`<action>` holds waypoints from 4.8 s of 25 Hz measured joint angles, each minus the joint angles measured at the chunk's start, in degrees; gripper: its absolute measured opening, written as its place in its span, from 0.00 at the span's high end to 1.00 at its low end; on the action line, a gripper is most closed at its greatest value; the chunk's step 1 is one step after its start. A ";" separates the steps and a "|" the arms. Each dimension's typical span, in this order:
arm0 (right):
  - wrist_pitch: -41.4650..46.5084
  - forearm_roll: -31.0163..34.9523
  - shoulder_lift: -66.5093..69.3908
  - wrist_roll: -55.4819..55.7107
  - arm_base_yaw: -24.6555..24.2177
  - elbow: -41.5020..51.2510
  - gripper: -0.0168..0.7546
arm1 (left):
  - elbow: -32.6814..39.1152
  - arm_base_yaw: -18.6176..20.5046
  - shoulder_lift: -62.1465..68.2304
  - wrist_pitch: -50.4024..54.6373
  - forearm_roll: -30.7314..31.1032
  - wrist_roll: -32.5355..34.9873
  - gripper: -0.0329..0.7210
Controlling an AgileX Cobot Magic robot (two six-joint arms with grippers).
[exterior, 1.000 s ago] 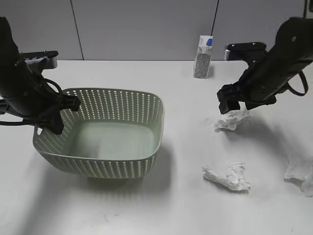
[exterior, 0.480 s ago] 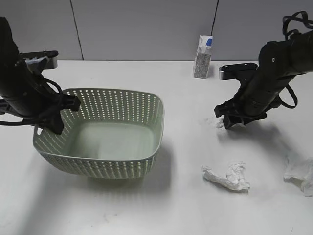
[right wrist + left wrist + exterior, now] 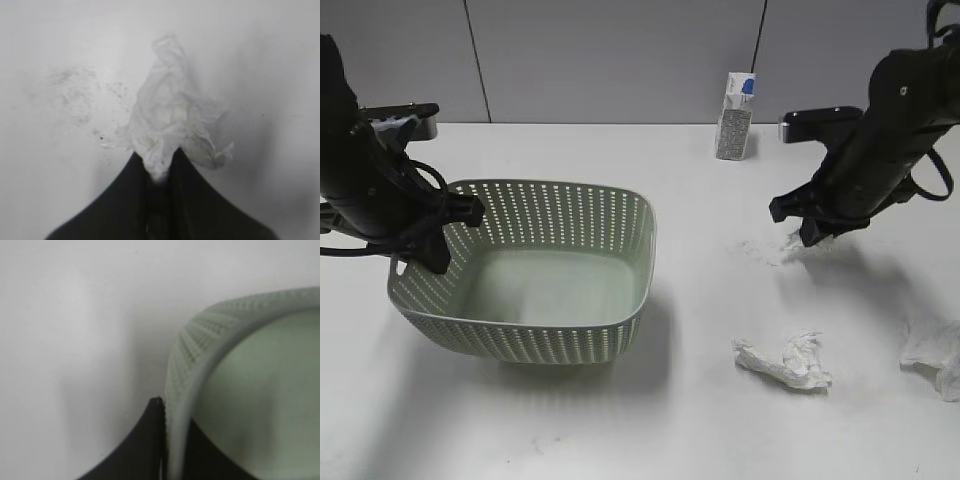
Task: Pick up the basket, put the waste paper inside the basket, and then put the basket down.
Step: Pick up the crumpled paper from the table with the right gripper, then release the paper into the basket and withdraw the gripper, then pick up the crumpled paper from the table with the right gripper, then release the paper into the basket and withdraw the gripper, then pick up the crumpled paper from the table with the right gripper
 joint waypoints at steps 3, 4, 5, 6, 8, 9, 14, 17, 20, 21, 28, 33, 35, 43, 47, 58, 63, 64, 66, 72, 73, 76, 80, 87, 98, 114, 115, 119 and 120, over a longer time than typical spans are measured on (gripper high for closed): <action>1.63 1.46 -5.91 -1.65 2.28 0.00 0.89 | 0.00 0.00 0.00 -0.09 -0.14 0.00 0.95; 2.00 2.02 -8.11 -2.54 3.62 0.00 0.89 | 0.00 0.00 0.00 -0.14 -0.25 0.00 0.95; 2.22 2.57 -10.29 -3.23 5.67 0.00 0.89 | 0.00 0.00 0.00 -0.21 -0.40 0.00 0.95; 2.28 2.86 -11.97 -3.73 8.14 -0.15 0.89 | 0.00 0.00 0.00 -0.21 -0.75 0.00 0.95; 1.88 3.51 -15.32 -4.25 13.18 -0.65 0.89 | 0.00 0.00 0.00 -0.21 -1.31 0.00 0.95; 1.33 3.62 -16.20 -4.33 15.99 -1.17 0.89 | 0.00 0.00 0.00 -0.21 -1.58 0.00 0.95; -3.89 4.43 -16.84 -3.76 26.88 -2.52 0.89 | 0.00 -0.06 0.00 -0.32 -2.02 0.00 0.95; -5.14 6.67 -15.11 -2.34 29.81 -2.52 0.87 | 0.00 -0.06 0.00 -0.46 -2.22 0.00 0.95; -5.00 7.95 -12.59 -1.65 29.97 -2.52 0.75 | 0.00 -0.06 0.00 -0.46 -2.22 0.00 0.95; -5.00 7.95 -11.97 -1.65 29.97 -2.52 0.68 | 0.00 -0.06 0.00 -0.46 -2.22 0.00 0.95; -4.94 8.50 -11.50 -1.65 29.97 -2.52 0.40 | 0.00 -0.06 0.00 -0.96 -2.37 0.00 0.95; -3.11 7.27 -11.45 -1.10 29.73 -2.88 0.34 | 0.00 -0.06 0.00 -1.03 -2.44 0.00 0.95; 0.87 6.10 -11.45 0.58 28.96 -3.84 0.33 | 0.00 -0.06 0.00 -1.03 -2.44 0.00 0.95; 14.03 -0.86 -15.66 5.36 21.85 -2.91 0.32 | 0.00 0.07 0.00 -1.45 -2.53 0.00 0.95; 11.87 -1.48 -17.53 5.80 21.13 5.22 0.32 | 0.00 0.11 0.00 -2.54 -2.64 0.00 0.95; -4.71 -7.65 -9.05 10.22 21.13 20.25 0.32 | -0.13 0.18 0.75 -3.67 -2.64 0.00 0.95; -5.41 -8.26 -6.47 10.81 21.13 20.25 0.42 | -4.25 0.18 3.61 -0.78 -2.10 0.00 0.95; -5.51 -8.52 -6.40 10.82 21.13 20.25 0.49 | -5.21 0.18 3.97 -0.65 -2.08 0.00 0.95; -5.48 -9.01 -6.34 10.87 21.13 20.25 0.71 | -6.64 0.18 4.47 -0.58 -2.01 0.00 0.95; -3.04 -9.18 -9.75 10.86 21.13 19.03 0.95 | -7.56 0.18 6.79 -0.16 -1.72 0.00 0.95; -2.04 -9.18 -11.32 10.34 21.13 17.75 0.95 | -7.56 0.18 7.16 -0.05 -1.64 0.00 0.95; 1.94 -8.00 -15.63 5.56 21.13 11.62 0.95 | -7.56 0.18 7.55 -0.05 -1.57 0.00 0.95; 5.86 2.35 -17.16 -6.28 21.93 -1.69 0.95 | -7.59 0.18 7.55 -0.16 -1.57 0.00 0.95; 6.61 16.91 -6.62 -11.89 24.59 -19.46 0.95 | -7.59 0.18 7.55 -0.28 -1.57 0.00 0.95; 11.30 16.75 2.39 -14.07 25.89 -23.66 0.17 | -7.59 0.18 7.55 -0.48 -1.57 0.00 0.95; 6.99 0.60 -20.79 4.79 -5.14 9.30 0.20 | -7.59 0.18 7.55 0.01 -1.52 0.00 0.95; 5.06 -0.07 -22.00 7.49 -6.97 13.64 0.20 | -7.59 0.18 7.55 0.01 -1.52 0.00 0.95; -1.42 -8.41 -23.49 21.54 -11.51 26.46 0.22 | -7.59 0.18 7.55 0.07 -1.45 0.00 0.95; -3.33 -9.72 -23.49 23.93 -11.71 28.49 0.22 | -7.59 0.18 7.55 0.07 -1.45 0.00 0.95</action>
